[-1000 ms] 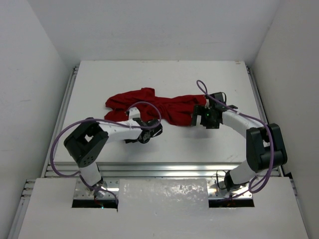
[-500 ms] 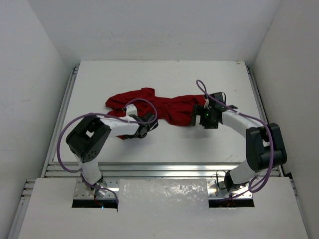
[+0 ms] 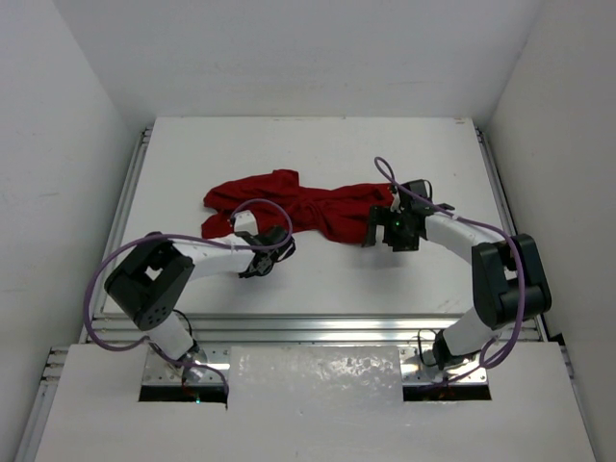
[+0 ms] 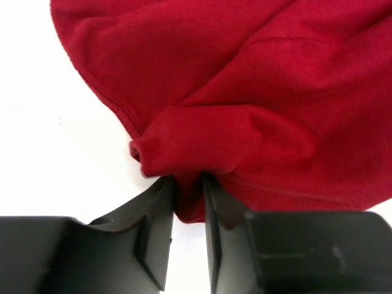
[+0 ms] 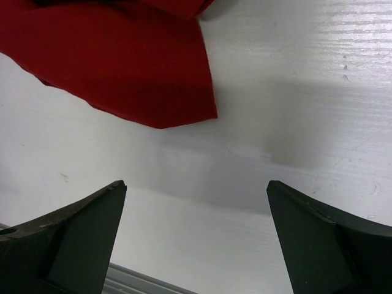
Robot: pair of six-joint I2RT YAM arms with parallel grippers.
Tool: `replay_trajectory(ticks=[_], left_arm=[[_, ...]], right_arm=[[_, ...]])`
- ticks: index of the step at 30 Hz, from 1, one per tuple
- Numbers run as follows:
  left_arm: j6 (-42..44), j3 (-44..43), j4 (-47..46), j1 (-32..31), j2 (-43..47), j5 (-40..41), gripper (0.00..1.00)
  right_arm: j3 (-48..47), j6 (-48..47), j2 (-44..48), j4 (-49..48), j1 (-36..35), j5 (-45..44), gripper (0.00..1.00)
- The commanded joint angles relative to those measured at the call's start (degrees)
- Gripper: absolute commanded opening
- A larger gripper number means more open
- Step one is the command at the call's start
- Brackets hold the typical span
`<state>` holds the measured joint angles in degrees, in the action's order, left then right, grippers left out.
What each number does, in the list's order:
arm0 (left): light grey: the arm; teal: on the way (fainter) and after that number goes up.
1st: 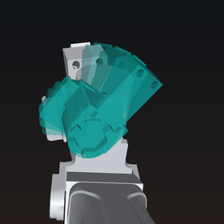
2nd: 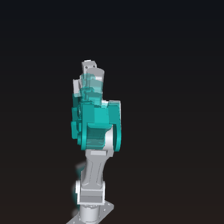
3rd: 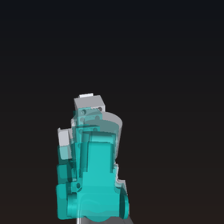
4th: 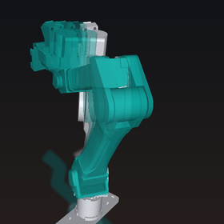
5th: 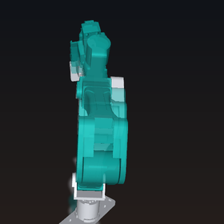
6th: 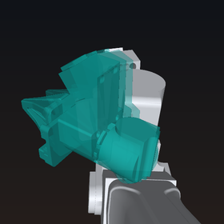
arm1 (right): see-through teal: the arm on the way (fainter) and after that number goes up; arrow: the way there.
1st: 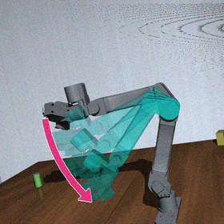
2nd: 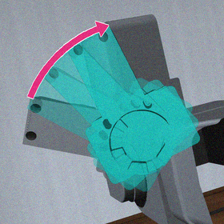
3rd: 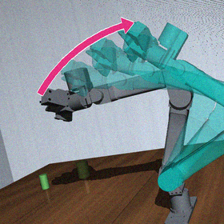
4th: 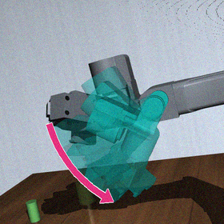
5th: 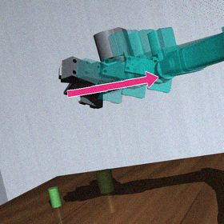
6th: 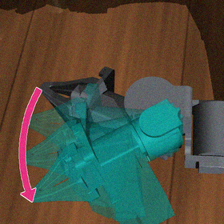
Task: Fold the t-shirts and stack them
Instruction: Flatten out the tshirt
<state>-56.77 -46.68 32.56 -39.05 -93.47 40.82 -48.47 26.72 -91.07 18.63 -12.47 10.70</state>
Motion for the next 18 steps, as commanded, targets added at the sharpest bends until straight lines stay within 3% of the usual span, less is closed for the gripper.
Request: replay_trajectory(ticks=[1, 5, 11, 14, 15, 18], left_arm=[[0.6, -0.1, -2.7, -0.2, -0.2, -1.0, 0.2], [0.6, -0.6, -2.4, -0.2, -0.7, -1.4, 0.0], [-1.9, -2.0, 3.3, -3.3, 4.8, -0.4, 0.0], [-6.8, -2.9, 11.0, -5.1, 10.4, 2.2, 0.0], [-8.3, -2.7, 15.0, -5.1, 13.5, 3.6, 0.0], [-11.5, -1.6, 18.8, -5.1, 18.0, 6.8, 0.0]], right_arm=[[-2.3, -0.9, -0.2, -0.3, -0.4, -0.2, 0.99], [-2.3, -1.1, -0.2, 0.0, -0.6, -0.8, 0.99], [-3.3, -0.2, -0.4, -0.3, -0.5, -6.8, 0.97], [-5.7, -0.7, -2.7, 0.0, -0.5, -7.5, 0.83], [-6.5, -0.8, -4.5, 0.3, -0.6, -6.8, 0.72], [-7.9, -1.2, -7.3, -2.2, -0.7, -2.5, 0.65]])
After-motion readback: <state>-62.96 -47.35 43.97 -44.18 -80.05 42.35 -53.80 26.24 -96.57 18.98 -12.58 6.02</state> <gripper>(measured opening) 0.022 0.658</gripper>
